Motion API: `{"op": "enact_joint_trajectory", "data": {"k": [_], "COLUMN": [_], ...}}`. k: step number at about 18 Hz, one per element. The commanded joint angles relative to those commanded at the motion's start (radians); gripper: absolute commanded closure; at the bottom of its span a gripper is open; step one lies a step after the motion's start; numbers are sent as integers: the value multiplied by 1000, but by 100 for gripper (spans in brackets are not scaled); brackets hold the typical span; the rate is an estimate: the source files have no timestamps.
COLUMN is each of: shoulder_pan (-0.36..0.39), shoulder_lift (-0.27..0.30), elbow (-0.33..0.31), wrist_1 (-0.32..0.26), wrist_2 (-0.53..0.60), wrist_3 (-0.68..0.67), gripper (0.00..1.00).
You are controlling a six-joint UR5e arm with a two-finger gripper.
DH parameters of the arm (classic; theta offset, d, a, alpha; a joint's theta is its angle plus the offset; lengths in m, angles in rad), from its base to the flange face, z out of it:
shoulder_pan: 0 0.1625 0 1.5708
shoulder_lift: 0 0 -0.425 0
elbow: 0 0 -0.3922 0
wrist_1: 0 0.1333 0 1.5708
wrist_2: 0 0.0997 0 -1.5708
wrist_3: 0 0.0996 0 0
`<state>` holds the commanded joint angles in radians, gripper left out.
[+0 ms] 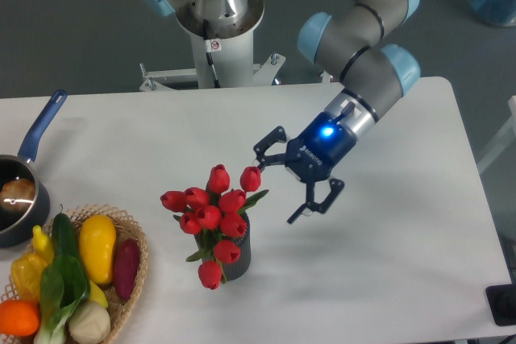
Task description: Insert the flowers into the vase
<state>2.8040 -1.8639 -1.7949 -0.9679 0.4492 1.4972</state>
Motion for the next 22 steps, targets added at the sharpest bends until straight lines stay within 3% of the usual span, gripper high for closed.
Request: {"op": "enact_joint_trajectory", "data": {"k": [5, 12, 22], "shoulder_pan": [23, 19, 5], "shoulder_lift": [54, 63, 11], "elbow": [51, 130, 129], "wrist_1": [-2, 2, -15], "wrist_2": [236, 725, 994], "wrist_3": [-12, 11, -52], "gripper": [0, 0, 0]}}
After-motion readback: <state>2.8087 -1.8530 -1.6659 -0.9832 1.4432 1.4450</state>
